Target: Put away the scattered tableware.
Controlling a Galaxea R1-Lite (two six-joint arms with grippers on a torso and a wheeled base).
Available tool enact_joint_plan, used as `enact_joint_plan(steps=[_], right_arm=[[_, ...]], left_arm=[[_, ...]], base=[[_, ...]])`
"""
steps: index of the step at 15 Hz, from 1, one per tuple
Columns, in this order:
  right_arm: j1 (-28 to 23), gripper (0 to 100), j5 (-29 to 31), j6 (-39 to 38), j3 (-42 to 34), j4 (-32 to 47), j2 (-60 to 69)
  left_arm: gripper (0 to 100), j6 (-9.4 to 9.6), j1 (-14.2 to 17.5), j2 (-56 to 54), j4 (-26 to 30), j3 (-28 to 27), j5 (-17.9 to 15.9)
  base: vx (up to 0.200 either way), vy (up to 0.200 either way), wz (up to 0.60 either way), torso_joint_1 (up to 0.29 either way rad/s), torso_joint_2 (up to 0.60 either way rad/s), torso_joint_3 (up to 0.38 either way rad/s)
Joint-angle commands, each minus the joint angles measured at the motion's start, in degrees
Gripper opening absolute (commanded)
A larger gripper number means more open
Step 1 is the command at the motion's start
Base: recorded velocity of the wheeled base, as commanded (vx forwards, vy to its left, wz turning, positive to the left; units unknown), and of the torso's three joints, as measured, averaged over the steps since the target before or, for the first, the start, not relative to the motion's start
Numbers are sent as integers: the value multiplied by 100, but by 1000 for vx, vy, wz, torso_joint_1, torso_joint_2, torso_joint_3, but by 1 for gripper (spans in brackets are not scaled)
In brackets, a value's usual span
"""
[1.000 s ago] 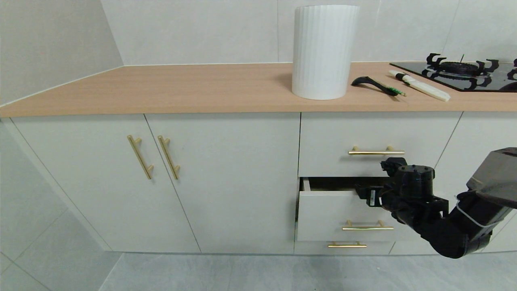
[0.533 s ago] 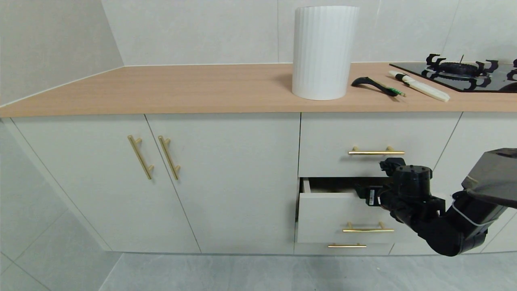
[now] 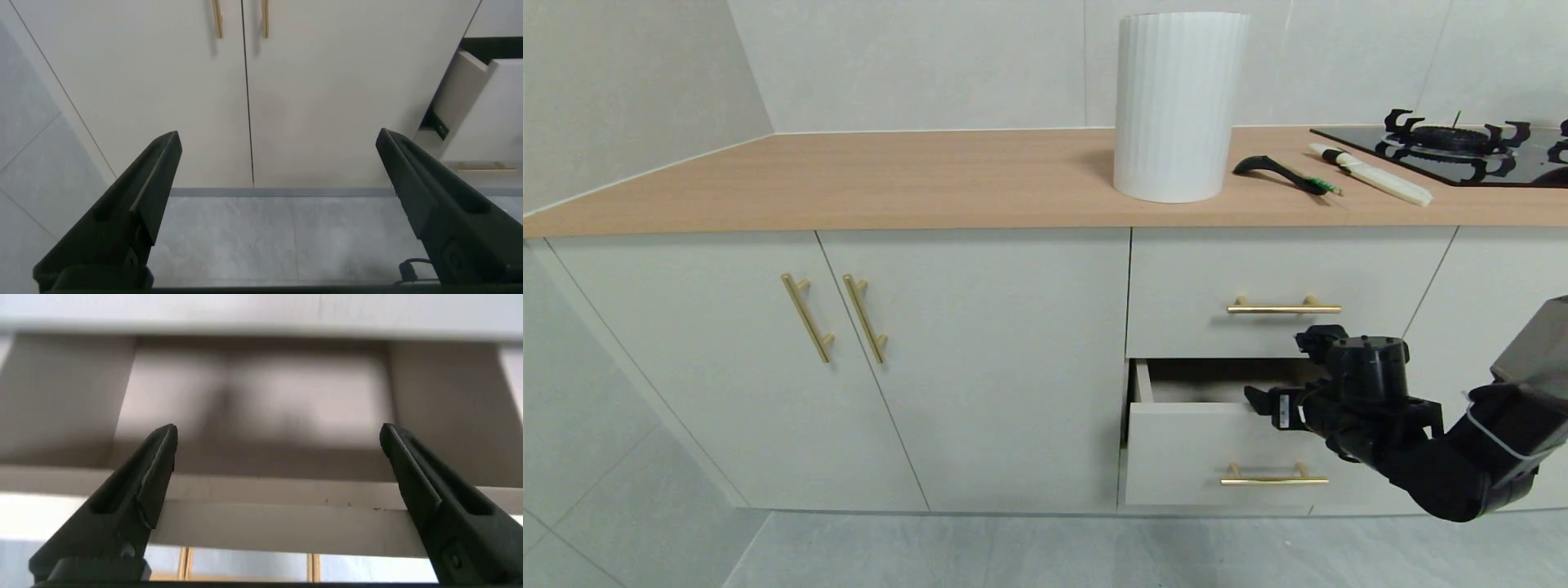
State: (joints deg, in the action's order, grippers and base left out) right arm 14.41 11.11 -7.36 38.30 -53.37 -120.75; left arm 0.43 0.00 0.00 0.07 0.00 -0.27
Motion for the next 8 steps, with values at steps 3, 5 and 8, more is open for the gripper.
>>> enact_joint_plan(steps=[3, 5, 8], right_arm=[[9, 100, -232, 121, -130, 723, 667], [36, 100, -346, 244, -174, 1118, 913], [115, 100, -443, 314, -183, 1602, 1168]], left_arm=[[100, -8, 0, 0, 1, 0, 0], [100, 1, 0, 0, 1, 0, 0], [100, 1, 0, 0, 1, 0, 0]], base=[[0, 0, 0, 0, 0, 0], [0, 0, 0, 0, 0, 0], [0, 0, 0, 0, 0, 0]])
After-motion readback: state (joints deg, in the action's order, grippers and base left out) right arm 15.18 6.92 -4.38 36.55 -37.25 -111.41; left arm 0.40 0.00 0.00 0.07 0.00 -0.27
